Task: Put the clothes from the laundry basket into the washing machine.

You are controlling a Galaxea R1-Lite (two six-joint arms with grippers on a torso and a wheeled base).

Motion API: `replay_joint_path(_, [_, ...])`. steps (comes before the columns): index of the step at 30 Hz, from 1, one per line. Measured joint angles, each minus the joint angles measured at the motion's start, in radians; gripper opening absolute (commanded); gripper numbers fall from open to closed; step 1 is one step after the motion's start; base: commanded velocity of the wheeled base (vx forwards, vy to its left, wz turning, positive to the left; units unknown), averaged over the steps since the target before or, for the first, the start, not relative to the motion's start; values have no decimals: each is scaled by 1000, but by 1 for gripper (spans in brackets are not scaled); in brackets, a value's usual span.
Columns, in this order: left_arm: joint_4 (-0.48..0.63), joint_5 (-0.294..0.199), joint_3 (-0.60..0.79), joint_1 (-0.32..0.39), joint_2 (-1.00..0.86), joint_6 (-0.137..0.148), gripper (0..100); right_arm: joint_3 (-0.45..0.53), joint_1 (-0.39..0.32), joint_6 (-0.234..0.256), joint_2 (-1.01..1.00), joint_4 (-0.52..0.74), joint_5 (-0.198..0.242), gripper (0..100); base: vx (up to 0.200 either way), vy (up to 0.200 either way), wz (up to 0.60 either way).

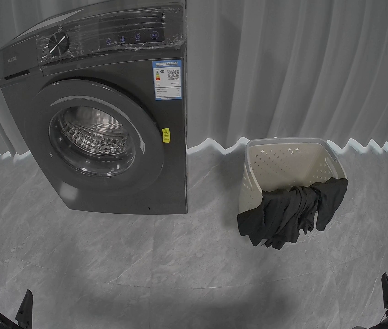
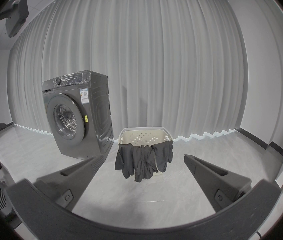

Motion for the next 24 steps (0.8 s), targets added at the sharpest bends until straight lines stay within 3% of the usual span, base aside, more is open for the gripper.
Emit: replay_joint_path(24, [0, 0, 0, 1, 0, -1, 100, 0, 0, 0, 0, 0, 0, 100, 0, -200, 0])
